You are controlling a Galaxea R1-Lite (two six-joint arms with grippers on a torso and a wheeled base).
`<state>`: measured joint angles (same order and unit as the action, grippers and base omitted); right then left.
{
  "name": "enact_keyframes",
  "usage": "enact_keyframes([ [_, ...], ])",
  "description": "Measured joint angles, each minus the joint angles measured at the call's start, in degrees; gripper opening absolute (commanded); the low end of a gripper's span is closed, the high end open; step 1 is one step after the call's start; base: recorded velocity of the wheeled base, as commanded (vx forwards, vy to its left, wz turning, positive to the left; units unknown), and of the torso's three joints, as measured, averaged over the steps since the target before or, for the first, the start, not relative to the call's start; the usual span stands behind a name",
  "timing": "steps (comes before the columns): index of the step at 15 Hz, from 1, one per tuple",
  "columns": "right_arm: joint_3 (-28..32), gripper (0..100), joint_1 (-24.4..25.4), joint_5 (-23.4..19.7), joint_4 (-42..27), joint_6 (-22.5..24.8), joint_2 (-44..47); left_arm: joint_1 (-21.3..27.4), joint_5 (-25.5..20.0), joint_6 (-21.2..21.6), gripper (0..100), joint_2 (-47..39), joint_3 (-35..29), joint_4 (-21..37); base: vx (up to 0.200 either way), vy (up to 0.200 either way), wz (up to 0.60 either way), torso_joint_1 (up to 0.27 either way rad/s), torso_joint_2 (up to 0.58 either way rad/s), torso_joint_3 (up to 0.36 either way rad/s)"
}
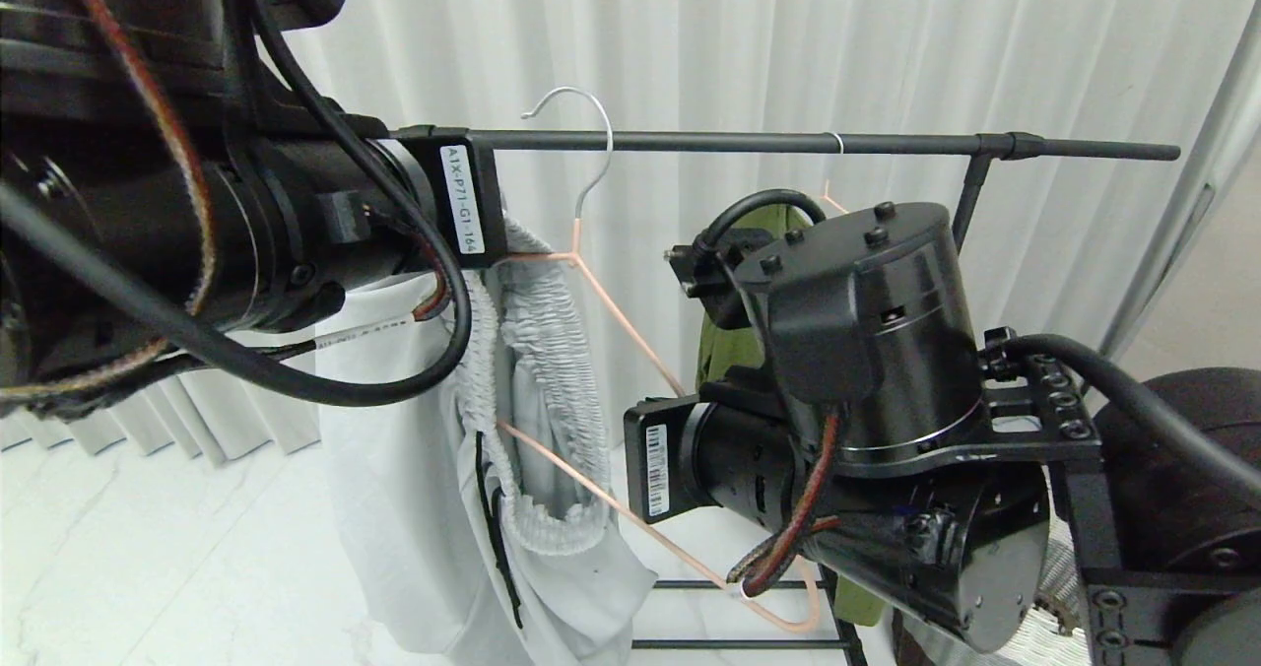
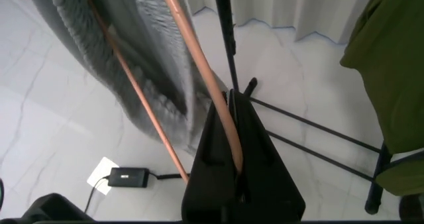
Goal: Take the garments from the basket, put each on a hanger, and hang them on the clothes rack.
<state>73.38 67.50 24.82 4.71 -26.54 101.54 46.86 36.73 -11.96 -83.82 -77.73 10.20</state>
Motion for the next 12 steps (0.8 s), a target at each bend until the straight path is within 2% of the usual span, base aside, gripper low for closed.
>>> enact_keyframes([
  [4,0.0,0,0.1,2.2,0.0,0.0,0.0,3.3,0.0,0.0,0,0.3,-0.9,0.0,0.0,0.0,0.0,0.0,0.0,0.0],
  [9,-0.4,0,-0.2,2.6,0.4,0.3,-2.0,3.7,0.2,1.3,0,0.6,-0.5,-0.1,0.0,0.0,0.0,0.0,0.0,0.0],
  [12,-1.1,0,-0.4,2.6,4.4,1.5,-3.6,3.9,0.2,1.6,0,0.6,-0.6,-0.3,0.0,0.0,0.0,0.0,0.0,0.0],
])
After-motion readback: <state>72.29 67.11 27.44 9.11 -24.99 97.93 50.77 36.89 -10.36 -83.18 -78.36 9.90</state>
